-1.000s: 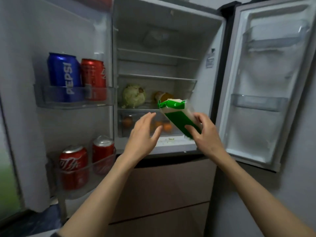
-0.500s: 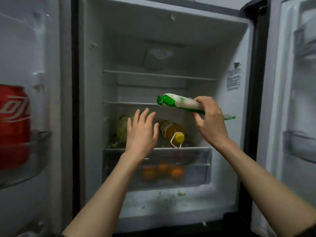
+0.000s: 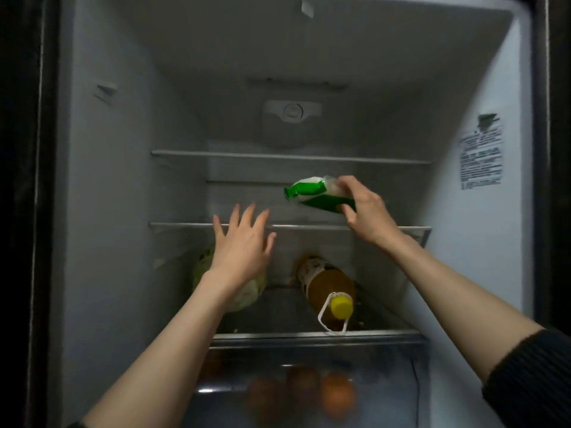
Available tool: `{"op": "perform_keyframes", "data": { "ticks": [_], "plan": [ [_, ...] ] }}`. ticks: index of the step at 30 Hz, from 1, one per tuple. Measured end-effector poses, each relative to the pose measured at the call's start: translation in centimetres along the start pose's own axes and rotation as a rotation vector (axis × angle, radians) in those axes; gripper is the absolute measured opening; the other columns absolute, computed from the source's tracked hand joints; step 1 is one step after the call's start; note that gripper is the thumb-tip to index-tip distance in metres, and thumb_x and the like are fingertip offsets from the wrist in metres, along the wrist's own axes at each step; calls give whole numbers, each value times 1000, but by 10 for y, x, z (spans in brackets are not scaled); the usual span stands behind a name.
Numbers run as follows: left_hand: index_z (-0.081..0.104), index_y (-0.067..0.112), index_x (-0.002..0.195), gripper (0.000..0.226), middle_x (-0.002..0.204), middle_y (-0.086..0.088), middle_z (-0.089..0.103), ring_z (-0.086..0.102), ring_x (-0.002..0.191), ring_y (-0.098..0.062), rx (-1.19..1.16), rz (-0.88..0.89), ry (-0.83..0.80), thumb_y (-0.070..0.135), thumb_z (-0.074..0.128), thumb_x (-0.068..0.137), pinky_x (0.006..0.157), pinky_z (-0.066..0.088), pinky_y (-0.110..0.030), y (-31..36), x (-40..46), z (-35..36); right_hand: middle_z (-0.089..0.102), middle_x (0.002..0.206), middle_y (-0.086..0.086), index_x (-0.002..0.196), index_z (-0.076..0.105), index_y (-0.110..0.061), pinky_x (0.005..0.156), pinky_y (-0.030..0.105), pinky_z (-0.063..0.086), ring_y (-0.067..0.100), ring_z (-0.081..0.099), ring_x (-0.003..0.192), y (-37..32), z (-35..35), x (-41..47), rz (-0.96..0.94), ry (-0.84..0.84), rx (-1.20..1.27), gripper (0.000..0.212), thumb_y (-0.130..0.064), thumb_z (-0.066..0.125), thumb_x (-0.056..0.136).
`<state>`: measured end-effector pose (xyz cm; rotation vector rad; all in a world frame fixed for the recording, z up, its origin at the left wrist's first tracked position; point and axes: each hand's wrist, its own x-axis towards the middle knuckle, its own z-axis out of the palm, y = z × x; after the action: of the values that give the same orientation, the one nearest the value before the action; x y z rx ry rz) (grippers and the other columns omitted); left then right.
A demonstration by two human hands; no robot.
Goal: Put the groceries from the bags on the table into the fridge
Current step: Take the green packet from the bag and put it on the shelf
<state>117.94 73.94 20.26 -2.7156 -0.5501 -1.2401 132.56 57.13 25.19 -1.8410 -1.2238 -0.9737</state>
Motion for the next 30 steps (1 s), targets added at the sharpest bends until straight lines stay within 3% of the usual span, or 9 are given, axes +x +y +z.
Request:
{"op": "perform_keyframes", "data": {
  "ticks": [7,12,15,19,21,24,30],
  "plan": [
    [37,23,139,49,147,-2,37,27,138,-18,112,47,144,45,24,97,114,6,-49,-16,5,18,58,127,13,126,49,-9,102,35,39,30,53,119,21,3,6,60,-178,-46,45,-2,60,83],
    [45,24,133,47,137,2,50,41,130,-15,73,61,156,45,24,98,115,15,-46,-16,3,14,64,118,8,103,65,-21,91,29,41,28,56,112,17,-13,21,182,-278,-15,19,-20,51,90],
    [47,24,132,46,135,2,52,43,128,-15,64,58,153,45,26,98,115,16,-46,-16,4,13,52,136,7,129,54,-19,102,33,35,27,45,127,-6,-2,18,165,-315,-93,50,-50,38,94],
    [49,23,131,45,134,2,53,44,127,-17,74,40,147,45,27,98,114,17,-46,-15,4,13,42,142,12,132,49,-33,107,49,31,30,36,132,-45,23,18,100,-356,-289,68,-74,28,83],
    [48,23,131,45,134,2,53,44,127,-17,66,44,142,44,27,98,114,17,-45,-16,3,11,48,138,10,130,52,-30,103,50,36,31,42,127,-51,29,21,84,-348,-381,58,-66,36,88],
    [48,24,132,45,135,2,52,43,127,-17,61,51,135,45,26,98,114,15,-43,-16,2,9,57,129,9,123,58,-26,94,42,42,30,52,117,-44,26,22,35,-303,-320,35,-40,42,95],
    [47,23,133,48,137,1,51,44,128,-17,45,34,133,47,25,97,115,15,-42,-17,2,9,63,123,3,117,62,-22,90,24,38,22,55,115,-20,-12,21,93,-408,-171,28,-20,48,93]
  ]
}}
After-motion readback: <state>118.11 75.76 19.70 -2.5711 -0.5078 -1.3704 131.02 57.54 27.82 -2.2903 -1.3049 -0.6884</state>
